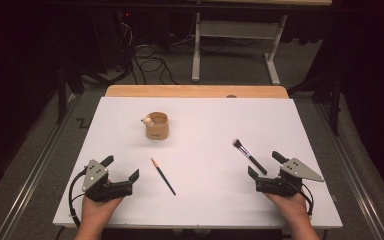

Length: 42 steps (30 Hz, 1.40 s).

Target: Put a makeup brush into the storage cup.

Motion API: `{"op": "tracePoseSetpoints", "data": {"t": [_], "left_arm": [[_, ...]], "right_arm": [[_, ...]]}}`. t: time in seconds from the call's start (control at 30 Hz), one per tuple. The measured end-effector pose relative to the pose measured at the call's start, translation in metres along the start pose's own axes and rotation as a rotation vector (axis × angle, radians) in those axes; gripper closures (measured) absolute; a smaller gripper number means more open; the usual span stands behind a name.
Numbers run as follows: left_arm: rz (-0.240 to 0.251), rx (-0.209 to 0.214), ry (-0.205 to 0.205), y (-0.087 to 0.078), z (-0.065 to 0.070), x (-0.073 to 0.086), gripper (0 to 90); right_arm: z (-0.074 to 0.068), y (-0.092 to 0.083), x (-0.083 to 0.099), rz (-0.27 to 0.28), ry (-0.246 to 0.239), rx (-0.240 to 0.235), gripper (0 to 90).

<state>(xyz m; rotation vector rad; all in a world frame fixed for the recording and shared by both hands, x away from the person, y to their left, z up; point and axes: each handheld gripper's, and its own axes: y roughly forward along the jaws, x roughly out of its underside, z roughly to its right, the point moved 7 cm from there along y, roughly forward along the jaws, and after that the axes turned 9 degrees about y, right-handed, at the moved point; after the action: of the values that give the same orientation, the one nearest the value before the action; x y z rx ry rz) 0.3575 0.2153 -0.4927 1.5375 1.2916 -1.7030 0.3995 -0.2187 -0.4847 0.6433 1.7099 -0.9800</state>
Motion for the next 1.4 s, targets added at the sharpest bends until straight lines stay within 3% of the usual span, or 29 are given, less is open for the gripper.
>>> {"op": "tracePoseSetpoints", "data": {"t": [0.23,0.5,1.07,1.4], "left_arm": [[-0.018,-0.011,-0.015,0.002,-0.002,0.002,3.1],[-0.079,-0.024,-0.009,0.002,-0.005,0.006,3.8],[-0.122,-0.037,-0.065,0.001,-0.011,0.009,3.9],[-0.204,-0.035,-0.075,0.002,-0.011,0.010,4.1]], "right_arm": [[0.000,0.000,0.001,-0.005,-0.005,0.002,0.4],[-0.002,0.001,0.002,-0.012,-0.013,0.006,0.4],[-0.001,0.002,-0.003,-0.029,-0.015,0.022,0.4],[0.005,-0.001,-0.009,-0.032,-0.021,0.027,0.4]]}}
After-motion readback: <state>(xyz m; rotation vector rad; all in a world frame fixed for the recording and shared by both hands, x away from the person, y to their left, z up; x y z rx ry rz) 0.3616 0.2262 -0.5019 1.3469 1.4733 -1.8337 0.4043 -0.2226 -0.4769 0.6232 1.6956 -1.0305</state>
